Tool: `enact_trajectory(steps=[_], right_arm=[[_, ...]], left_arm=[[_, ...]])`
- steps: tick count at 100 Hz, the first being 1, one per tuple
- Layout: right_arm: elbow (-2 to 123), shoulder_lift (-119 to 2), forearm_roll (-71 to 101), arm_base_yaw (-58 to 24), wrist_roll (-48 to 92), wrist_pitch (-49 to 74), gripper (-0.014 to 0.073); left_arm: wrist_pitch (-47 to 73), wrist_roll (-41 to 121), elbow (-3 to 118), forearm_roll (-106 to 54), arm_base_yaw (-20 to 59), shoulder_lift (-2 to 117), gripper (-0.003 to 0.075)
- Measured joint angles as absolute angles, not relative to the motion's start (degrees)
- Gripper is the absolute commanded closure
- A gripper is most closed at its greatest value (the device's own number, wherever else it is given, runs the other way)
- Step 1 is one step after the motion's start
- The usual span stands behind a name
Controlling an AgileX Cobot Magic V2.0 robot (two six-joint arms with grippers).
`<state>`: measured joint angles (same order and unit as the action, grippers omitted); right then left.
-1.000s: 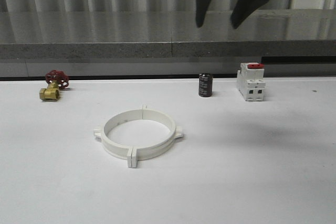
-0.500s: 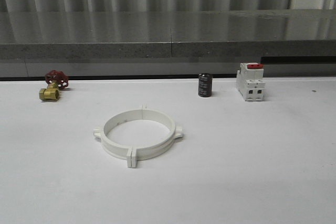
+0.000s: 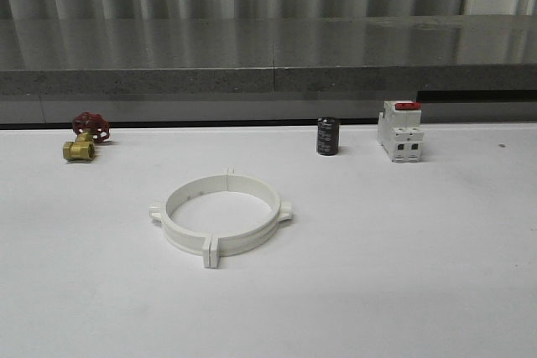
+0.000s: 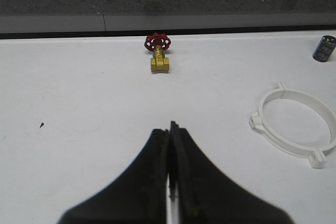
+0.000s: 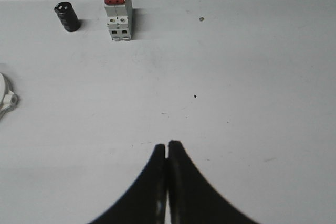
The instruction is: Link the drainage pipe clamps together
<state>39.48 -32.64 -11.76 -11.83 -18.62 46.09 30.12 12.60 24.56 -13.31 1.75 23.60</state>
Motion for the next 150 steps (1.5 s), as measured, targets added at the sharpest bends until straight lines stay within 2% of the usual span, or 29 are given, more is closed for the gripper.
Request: enact_trajectory(steps=[88, 114, 136, 150], right_arm=[[38.8, -30.3, -12.3, -11.8, -18.6, 46.3, 0.066], [30.6, -22.5, -12.2, -8.5, -17.0, 37.1, 0.066], [19.6, -12.6, -2.2, -4.1, -3.0, 25.1, 0.066], [13.5, -6.4, 0.0, -3.6, 0.3, 20.1, 0.066]], left_arm=[[30.1, 12.6, 24.6, -13.3, 1.7, 23.6, 0.0741], [30.1, 12.6, 24.6, -13.3, 1.7, 23.6, 0.0741], [30.1, 12.6, 24.6, -13.3, 1.7, 23.6, 0.0741], [30.1, 12.6, 24.6, -13.3, 1.7, 23.6, 0.0741]])
